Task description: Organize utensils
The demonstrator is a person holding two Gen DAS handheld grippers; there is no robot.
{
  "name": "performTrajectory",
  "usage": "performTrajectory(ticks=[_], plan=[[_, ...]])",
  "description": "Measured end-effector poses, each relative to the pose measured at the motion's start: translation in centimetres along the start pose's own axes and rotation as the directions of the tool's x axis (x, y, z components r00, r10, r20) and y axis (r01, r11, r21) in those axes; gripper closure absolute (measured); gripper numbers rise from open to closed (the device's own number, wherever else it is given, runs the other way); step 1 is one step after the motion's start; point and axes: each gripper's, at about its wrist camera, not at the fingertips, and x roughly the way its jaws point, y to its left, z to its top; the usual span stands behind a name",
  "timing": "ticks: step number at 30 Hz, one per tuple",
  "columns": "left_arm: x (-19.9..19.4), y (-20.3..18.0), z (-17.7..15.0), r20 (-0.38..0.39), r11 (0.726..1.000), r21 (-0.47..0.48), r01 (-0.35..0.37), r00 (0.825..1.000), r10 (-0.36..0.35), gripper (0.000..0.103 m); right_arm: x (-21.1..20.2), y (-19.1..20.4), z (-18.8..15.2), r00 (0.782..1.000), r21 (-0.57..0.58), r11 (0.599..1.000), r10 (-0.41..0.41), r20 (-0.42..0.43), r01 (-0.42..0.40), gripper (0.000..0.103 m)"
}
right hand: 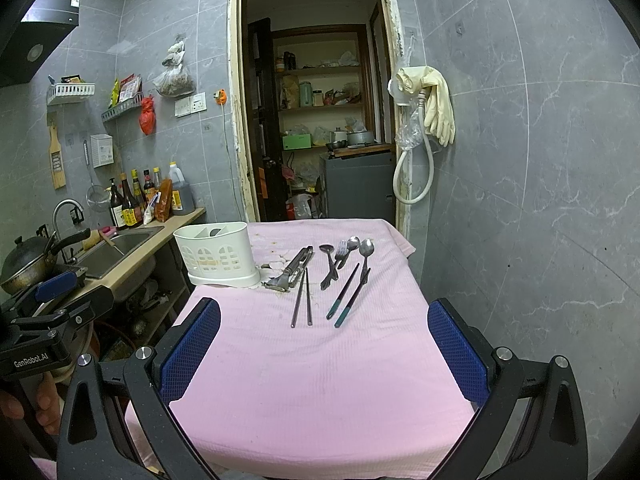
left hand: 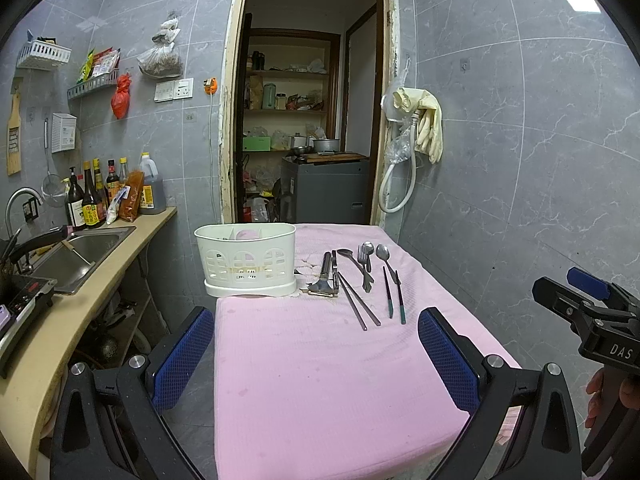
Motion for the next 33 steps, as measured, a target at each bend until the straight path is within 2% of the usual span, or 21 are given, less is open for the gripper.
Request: performTrajectory(ticks=[33], plan=[[0.01, -0.03, 0.0, 0.0, 1.0, 0.001, 0.001, 1.0, -0.001, 0.0, -0.04, -0.1, 0.2, 1.0, -0.001, 1.0, 0.0, 0.001, 0.0, 0.001]])
